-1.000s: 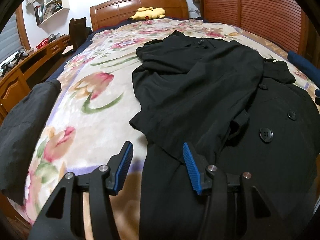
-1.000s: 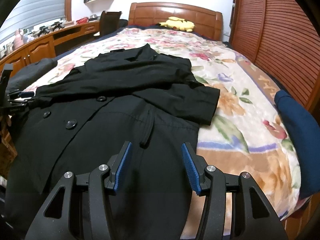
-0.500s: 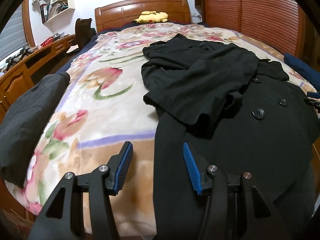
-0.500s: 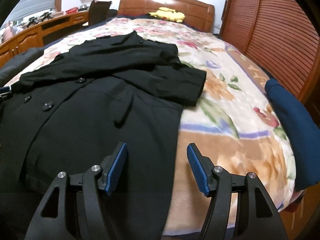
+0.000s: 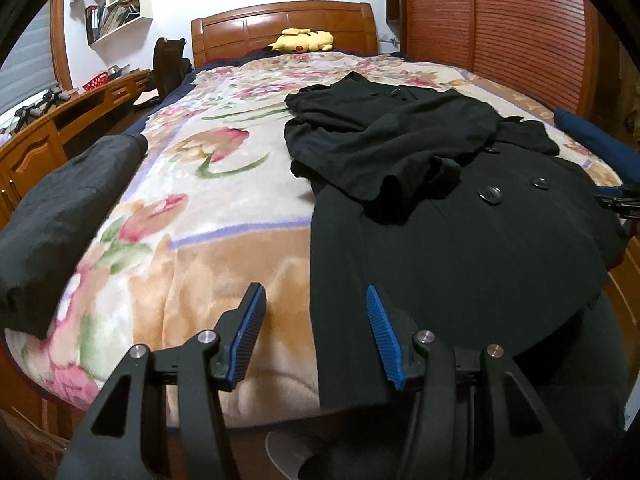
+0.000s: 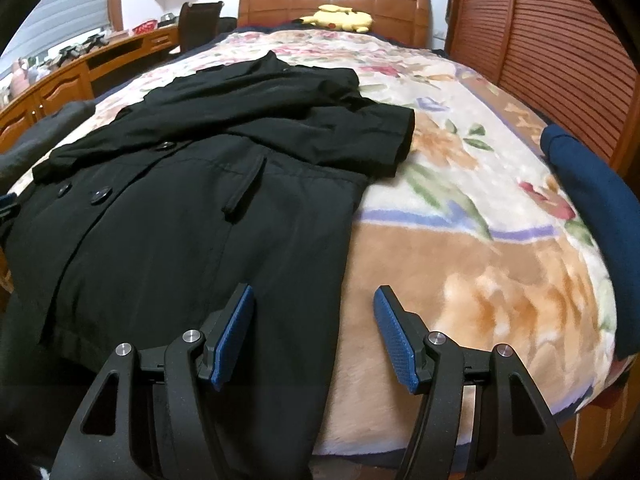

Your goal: Fold large clothes

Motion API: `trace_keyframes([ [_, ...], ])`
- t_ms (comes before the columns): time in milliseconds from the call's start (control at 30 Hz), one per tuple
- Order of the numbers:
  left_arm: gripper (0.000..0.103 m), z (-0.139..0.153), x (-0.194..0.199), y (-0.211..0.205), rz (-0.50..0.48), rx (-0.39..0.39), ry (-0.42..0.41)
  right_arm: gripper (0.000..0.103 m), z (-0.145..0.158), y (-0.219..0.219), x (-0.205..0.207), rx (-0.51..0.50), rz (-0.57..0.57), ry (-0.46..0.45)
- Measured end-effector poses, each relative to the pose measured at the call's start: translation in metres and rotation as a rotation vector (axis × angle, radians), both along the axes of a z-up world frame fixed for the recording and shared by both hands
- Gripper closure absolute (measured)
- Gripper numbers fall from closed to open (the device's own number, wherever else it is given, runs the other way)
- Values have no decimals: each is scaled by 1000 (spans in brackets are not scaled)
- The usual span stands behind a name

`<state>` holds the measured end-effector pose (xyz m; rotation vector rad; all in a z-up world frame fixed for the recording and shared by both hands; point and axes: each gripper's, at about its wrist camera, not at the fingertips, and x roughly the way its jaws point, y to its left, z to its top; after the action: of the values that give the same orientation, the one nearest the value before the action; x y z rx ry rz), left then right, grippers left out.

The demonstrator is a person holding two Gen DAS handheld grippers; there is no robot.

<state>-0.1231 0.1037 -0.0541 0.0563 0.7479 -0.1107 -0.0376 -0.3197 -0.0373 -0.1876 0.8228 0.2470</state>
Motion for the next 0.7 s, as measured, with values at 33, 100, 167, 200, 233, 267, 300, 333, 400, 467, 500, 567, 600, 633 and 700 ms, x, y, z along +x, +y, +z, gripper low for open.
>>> trace_keyframes([
  [33,52,-1,-4,0,-9,-5,-5,39,0,-1,-2,6,3,2],
  [100,59,-3,-9,-1,-34,-8,-14,39,0,-2,-6,20,12,9],
  [167,67,-4,-12,-2,-46,-21,-11,39,0,-2,-10,28,21,16],
  [200,71,-4,-14,-2,-51,-31,-14,39,-1,-2,-12,32,25,19],
  [233,74,-4,-15,-3,-54,-34,-15,39,-1,-1,-14,35,31,23],
  [267,74,-4,-15,-4,-56,-32,-16,39,-1,-1,-16,39,41,27],
  [300,74,-4,-16,-5,-54,-29,-17,39,-1,0,-17,40,46,31],
  [333,74,-4,-16,-5,-53,-26,-16,40,-2,2,-18,40,51,33],
  [400,74,-4,-16,-6,-50,-23,-14,42,-3,4,-20,45,63,41],
  [467,74,-4,-16,-6,-50,-24,-10,43,-4,6,-23,50,72,46],
  [500,77,-4,-16,-7,-53,-23,-8,45,-4,6,-24,54,77,49],
  [567,83,-3,-18,-8,-63,-21,-7,46,-5,7,-24,62,84,54],
  [600,87,-3,-19,-8,-66,-22,-5,47,-6,8,-25,64,85,56],
  [633,91,-2,-20,-9,-68,-24,-6,47,-6,8,-24,67,86,58],
  [700,94,0,-23,-10,-76,-26,-11,48,-5,8,-24,72,86,64],
])
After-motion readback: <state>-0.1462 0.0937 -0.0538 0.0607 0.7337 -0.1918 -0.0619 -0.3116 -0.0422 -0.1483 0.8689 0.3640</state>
